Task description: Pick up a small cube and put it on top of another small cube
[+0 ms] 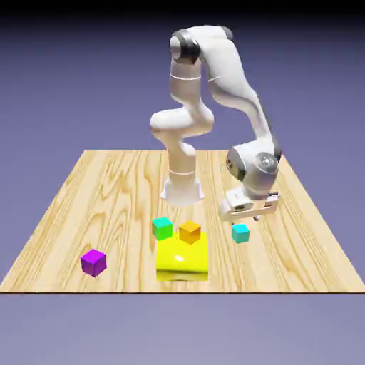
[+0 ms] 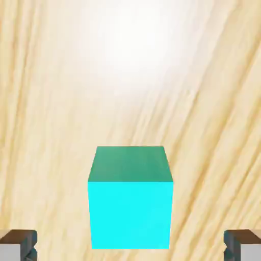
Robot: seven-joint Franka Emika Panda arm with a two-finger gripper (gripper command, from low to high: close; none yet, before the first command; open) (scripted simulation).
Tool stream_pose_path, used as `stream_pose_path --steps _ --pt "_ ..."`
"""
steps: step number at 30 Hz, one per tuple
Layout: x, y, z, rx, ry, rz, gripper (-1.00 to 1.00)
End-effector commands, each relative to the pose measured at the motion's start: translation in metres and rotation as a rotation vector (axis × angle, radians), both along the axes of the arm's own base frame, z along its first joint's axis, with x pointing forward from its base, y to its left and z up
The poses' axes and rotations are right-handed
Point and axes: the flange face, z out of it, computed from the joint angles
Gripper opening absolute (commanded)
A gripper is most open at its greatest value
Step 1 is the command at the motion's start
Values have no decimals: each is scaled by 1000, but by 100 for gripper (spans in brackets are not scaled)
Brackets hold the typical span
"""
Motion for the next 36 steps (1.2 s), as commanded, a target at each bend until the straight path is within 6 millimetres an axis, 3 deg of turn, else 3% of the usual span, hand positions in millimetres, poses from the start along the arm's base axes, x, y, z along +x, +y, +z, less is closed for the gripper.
stream_pose_path --steps 1,2,3,4,9,11,16,22,28,32,36 --pt "-4 -1 -13 0 0 0 0" --pt "-8 -3 -25 0 0 0 0" --pt "-8 -3 -25 0 0 0 -100" --pt "-8 -3 -25 0 0 0 -100" --pt "8 3 40 0 5 6 -100" --pt "0 14 30 11 74 77 -100" --pt "69 -5 30 1 10 -61 -100" --pt "150 -45 36 -46 -93 -213 -100" --pt "223 -99 55 -120 -220 -334 -100" --pt "246 -186 65 -137 -200 -319 -100" --pt "255 -274 80 -153 -178 -302 -100"
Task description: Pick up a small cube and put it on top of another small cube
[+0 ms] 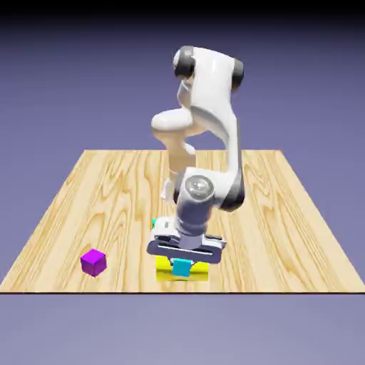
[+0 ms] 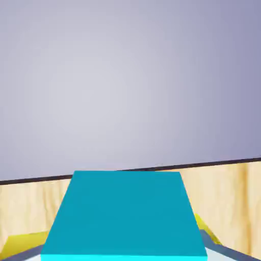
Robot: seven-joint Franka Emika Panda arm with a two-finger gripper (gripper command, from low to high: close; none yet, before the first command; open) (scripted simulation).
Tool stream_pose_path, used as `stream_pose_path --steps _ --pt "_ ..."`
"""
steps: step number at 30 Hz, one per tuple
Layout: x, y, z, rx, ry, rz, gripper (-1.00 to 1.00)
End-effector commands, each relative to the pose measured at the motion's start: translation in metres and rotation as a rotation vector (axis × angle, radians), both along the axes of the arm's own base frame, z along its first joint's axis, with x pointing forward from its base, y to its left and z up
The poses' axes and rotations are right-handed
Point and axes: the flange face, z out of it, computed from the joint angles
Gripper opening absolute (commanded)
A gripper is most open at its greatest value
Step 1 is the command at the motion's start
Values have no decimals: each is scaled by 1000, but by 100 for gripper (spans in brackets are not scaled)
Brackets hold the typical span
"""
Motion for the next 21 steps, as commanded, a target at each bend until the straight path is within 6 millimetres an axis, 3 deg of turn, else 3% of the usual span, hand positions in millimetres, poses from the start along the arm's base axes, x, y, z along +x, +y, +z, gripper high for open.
stream_pose_path --steps 1,5,10,14,15,18,19,20,21 --pt "0 -22 4 -6 7 4 -100" --pt "-6 -109 25 -16 35 20 -100" --pt "-31 -211 58 -26 73 42 -100" --pt "-81 -220 18 165 162 115 -100" --pt "-81 -220 18 165 163 115 -100" --pt "-97 -222 -42 165 162 115 -100" --pt "-99 -222 -49 165 163 115 -100" --pt "-99 -222 -49 165 163 115 100" --pt "-99 -222 -49 165 163 115 100"
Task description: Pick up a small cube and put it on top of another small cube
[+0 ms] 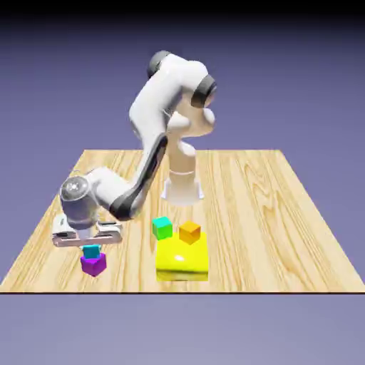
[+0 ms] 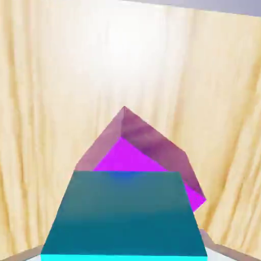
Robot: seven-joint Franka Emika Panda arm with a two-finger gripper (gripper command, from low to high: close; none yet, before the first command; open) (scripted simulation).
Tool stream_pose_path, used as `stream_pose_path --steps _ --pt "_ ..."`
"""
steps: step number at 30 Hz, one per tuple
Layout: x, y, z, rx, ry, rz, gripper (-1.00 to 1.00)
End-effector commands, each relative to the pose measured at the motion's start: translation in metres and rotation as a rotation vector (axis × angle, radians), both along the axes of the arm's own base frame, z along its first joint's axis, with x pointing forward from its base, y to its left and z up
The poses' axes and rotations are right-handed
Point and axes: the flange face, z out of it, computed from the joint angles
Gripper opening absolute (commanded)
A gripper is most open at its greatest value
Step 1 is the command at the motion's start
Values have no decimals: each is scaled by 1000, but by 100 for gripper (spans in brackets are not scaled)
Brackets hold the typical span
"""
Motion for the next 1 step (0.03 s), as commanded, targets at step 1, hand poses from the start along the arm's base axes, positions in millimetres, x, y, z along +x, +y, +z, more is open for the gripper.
stream_pose_path --steps 1 --pt "7 1 20 0 -1 1 100"
